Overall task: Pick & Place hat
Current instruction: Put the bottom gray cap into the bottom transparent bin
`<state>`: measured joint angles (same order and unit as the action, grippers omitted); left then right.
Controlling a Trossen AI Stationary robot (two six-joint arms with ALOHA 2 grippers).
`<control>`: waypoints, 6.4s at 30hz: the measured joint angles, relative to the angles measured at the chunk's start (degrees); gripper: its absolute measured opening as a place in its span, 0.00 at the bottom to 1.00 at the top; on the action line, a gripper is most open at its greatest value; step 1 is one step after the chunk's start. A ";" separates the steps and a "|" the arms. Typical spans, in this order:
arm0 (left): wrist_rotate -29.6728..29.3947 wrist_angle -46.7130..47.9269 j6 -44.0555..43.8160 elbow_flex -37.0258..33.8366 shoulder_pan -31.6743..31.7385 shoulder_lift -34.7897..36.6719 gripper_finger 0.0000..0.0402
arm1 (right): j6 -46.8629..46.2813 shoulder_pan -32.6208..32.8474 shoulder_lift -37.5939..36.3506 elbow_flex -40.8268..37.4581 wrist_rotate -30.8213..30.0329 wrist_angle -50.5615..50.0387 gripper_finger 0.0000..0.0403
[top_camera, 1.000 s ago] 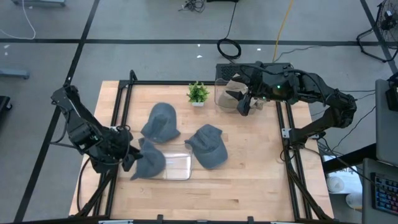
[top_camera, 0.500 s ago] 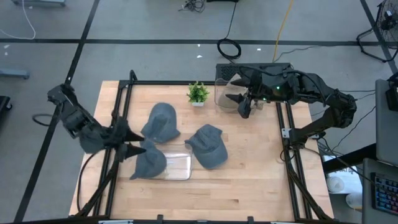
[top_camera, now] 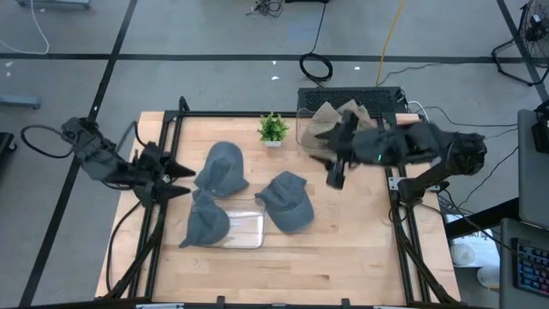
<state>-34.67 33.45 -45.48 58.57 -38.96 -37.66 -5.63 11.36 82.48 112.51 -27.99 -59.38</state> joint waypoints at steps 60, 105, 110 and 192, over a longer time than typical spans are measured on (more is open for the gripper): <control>-9.20 -19.17 12.25 0.02 7.87 -1.33 0.93 | -3.93 27.78 29.47 -46.03 -22.33 40.89 0.58; -4.38 -18.30 12.01 0.02 7.87 -1.33 0.93 | 35.08 20.26 13.12 -49.12 -33.50 43.70 0.00; -4.38 -18.29 10.95 0.02 7.87 -1.33 0.93 | 45.24 19.16 8.60 -49.11 -37.30 45.03 0.00; 38.71 -35.10 -22.30 -0.03 41.57 -18.23 0.05 | 102.14 18.37 0.68 -47.41 -28.95 95.14 0.01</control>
<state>4.04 -1.65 -67.78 58.53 2.61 -55.89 96.51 29.74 83.15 65.10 -56.94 35.76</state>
